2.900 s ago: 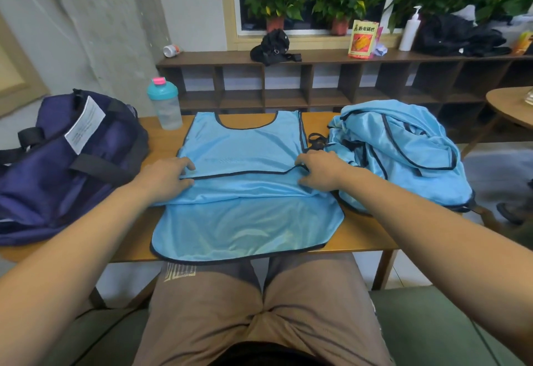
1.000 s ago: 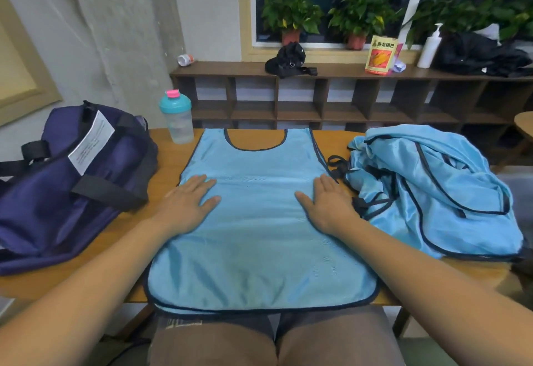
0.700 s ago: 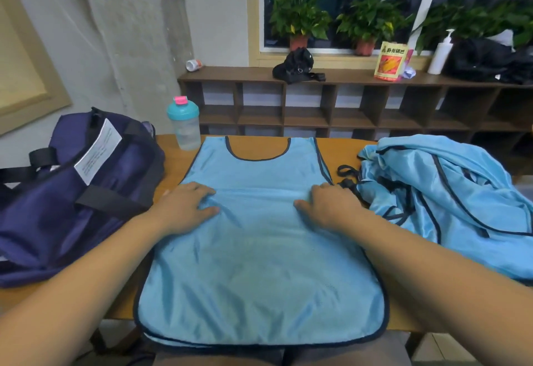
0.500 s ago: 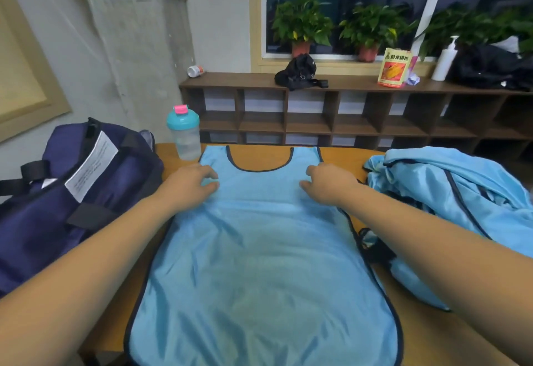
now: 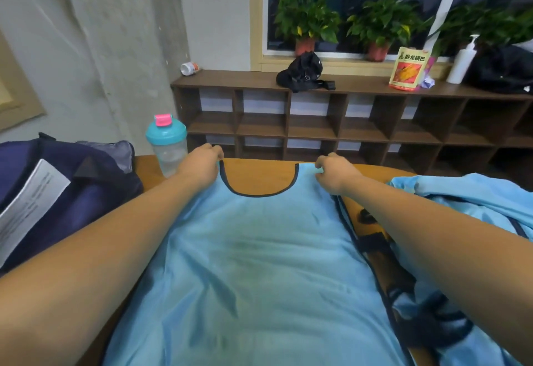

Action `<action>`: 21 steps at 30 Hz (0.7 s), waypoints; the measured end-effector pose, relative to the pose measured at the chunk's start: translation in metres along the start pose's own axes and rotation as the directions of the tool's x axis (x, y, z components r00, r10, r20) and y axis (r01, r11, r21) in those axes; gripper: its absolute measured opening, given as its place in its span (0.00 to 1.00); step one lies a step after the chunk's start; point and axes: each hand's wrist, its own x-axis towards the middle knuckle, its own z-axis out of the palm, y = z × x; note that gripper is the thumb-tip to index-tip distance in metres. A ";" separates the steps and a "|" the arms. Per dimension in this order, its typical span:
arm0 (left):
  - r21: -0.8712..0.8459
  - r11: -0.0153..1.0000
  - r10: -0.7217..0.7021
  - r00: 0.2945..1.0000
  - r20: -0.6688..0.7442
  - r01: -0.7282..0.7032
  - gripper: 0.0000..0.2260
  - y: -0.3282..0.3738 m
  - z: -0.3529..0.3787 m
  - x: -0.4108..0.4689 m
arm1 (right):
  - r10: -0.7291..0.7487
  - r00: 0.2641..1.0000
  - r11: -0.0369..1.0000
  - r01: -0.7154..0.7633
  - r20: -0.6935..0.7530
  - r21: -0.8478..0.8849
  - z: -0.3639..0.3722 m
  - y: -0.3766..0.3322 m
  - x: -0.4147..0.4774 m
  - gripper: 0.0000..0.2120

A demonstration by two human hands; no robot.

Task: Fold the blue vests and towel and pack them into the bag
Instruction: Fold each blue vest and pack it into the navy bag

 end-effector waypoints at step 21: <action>0.015 0.999 0.038 0.997 0.063 -0.039 0.05 -0.002 -0.005 0.036 | -0.039 0.998 0.952 0.022 0.048 0.306 -0.014 0.008 0.047 0.08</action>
